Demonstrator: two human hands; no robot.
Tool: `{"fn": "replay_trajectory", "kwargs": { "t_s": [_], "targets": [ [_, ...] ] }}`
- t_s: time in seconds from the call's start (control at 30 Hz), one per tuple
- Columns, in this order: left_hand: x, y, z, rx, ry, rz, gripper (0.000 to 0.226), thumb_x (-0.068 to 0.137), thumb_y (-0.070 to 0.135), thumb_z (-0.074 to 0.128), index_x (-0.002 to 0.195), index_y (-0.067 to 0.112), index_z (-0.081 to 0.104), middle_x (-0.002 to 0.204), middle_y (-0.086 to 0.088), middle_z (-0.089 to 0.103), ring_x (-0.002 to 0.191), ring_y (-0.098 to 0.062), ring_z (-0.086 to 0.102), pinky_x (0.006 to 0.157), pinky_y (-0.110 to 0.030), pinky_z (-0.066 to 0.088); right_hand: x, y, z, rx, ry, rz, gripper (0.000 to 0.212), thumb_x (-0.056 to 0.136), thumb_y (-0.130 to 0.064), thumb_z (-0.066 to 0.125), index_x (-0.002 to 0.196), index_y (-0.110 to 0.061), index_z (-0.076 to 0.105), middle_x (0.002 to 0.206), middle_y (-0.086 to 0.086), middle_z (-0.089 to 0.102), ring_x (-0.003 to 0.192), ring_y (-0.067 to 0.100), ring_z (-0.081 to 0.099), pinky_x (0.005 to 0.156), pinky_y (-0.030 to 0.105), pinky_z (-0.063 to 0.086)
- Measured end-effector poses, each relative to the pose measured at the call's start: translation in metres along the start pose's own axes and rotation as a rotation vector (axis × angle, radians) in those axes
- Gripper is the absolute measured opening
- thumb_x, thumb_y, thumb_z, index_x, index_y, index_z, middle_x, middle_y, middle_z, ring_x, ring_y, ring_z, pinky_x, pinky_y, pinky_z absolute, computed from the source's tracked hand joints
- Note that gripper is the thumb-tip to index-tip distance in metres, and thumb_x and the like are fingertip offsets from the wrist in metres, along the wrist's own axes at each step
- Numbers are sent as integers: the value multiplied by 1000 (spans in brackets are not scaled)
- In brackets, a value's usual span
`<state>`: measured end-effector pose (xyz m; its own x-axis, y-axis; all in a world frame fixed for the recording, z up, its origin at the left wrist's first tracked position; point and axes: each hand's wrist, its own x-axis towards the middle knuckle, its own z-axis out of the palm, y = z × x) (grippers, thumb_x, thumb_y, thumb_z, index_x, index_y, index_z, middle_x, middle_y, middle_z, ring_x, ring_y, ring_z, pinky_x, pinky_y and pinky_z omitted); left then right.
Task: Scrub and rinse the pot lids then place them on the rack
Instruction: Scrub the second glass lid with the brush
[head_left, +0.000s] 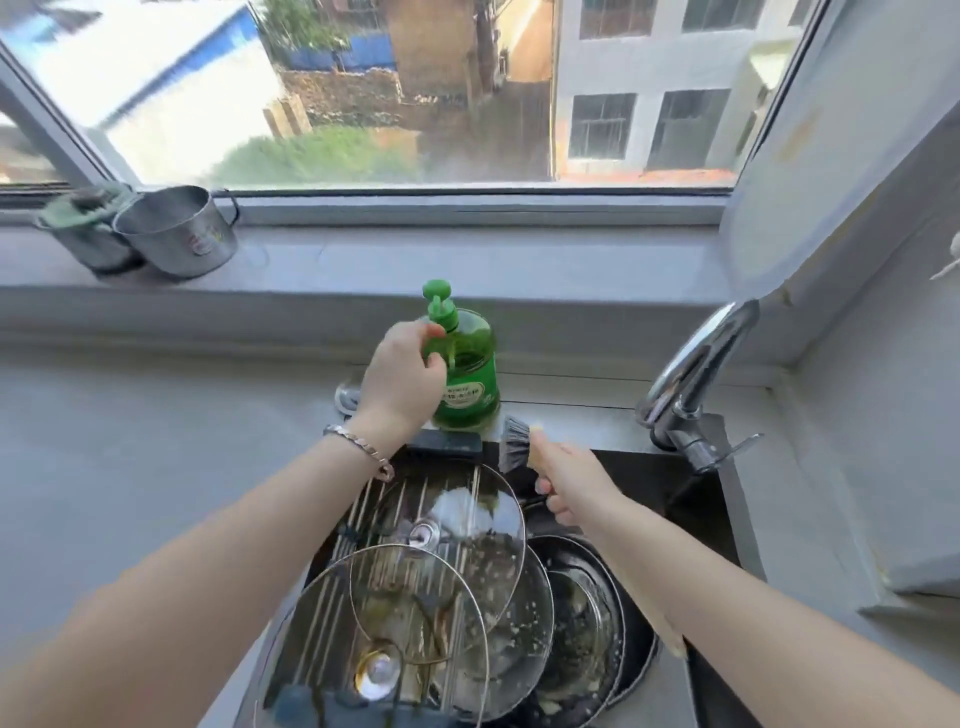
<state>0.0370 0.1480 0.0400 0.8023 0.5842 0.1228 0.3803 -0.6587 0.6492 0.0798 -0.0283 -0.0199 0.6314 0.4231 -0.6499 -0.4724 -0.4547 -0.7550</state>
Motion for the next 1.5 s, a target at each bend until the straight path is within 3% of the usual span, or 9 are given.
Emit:
{"fn": "replay_trajectory", "kwargs": {
  "t_s": [0.17,0.33,0.5,0.6,0.8,0.97,1.13,1.27,1.5],
  "targets": [
    [60,-12,-18,114,-25,43,37,96,13,41,133,8,47,138,-8,48,128,-23,42,107,-35,33,23,-50,33,82,-26,52,39,94,-53,38,80,-18,49,57,0,35,38,9,23,35,13,17],
    [101,-21,-7,134,-282,40,40,102,29,32,138,16,44,141,-6,48,128,-24,45,107,-36,34,50,-80,54,192,11,104,39,97,-51,34,104,-15,48,56,1,36,38,8,23,35,11,18],
    [125,-24,10,166,-412,72,33,100,37,29,105,16,54,101,-9,61,100,-30,56,89,-38,44,65,-85,63,172,7,114,44,97,-51,29,109,-14,48,50,-1,35,32,7,22,34,12,17],
    [130,-31,15,104,-454,80,30,99,38,32,105,17,53,87,-3,58,90,-27,56,88,-40,46,70,-86,66,129,12,106,46,97,-52,29,111,-13,50,50,-1,37,34,8,24,32,13,18],
    [133,-38,17,47,-497,101,20,99,38,36,102,25,50,95,-2,59,97,-26,57,91,-42,45,78,-90,75,128,17,84,44,96,-54,29,90,-15,50,45,-2,39,29,8,25,33,12,19],
    [131,-42,22,67,-511,82,27,99,39,35,110,21,51,115,-6,62,105,-27,56,95,-44,43,76,-85,77,141,3,95,46,97,-53,28,89,-14,50,45,-1,37,30,8,23,34,11,17],
    [133,-30,8,79,-558,67,30,101,34,35,121,17,49,93,-2,54,77,-17,48,74,-27,37,71,-84,76,164,5,82,45,97,-53,29,87,-15,50,38,-4,36,29,7,23,34,12,17],
    [130,-33,15,111,-544,82,28,100,34,36,121,21,48,97,2,55,92,-22,54,90,-35,43,71,-84,79,200,-9,83,44,97,-53,28,85,-15,48,38,-5,34,28,7,21,33,12,17],
    [120,-33,15,200,-492,69,41,101,41,25,141,32,28,117,-1,59,116,-28,53,106,-53,29,55,-78,81,93,-20,24,45,96,-53,30,85,-15,51,41,-3,36,29,8,23,35,11,17]
  ]
}}
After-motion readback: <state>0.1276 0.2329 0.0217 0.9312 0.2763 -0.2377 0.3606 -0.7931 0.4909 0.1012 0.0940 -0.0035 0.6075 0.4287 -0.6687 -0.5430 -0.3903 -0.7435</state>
